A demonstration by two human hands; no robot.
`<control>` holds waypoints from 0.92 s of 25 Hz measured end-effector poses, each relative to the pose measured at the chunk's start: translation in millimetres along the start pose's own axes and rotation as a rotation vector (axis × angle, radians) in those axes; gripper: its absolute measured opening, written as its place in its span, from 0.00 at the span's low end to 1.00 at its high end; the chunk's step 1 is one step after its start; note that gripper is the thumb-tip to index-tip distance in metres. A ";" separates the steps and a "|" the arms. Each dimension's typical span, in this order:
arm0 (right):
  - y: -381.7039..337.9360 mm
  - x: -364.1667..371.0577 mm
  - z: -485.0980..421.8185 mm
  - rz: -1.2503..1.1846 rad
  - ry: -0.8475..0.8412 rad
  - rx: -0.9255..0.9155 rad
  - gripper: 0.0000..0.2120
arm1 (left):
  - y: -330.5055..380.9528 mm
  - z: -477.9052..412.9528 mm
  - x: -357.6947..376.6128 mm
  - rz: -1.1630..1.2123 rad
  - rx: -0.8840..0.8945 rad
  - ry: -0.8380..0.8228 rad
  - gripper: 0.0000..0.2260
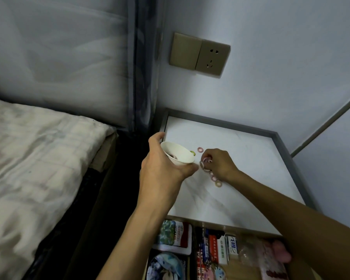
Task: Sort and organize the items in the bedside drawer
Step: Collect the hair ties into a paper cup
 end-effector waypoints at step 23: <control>-140.5 -89.0 78.8 -0.029 -0.285 -0.566 0.15 | 8.6 11.8 31.2 0.020 0.023 -0.126 0.42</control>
Point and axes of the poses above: each hand's wrist, its own z-axis away from the middle knuckle, its own x-axis out of the palm, y = z × x, the point moved 7 cm from there along -z, towards the middle knuckle, and after that the axes turned 5 degrees about -x, right-handed, at the moved point
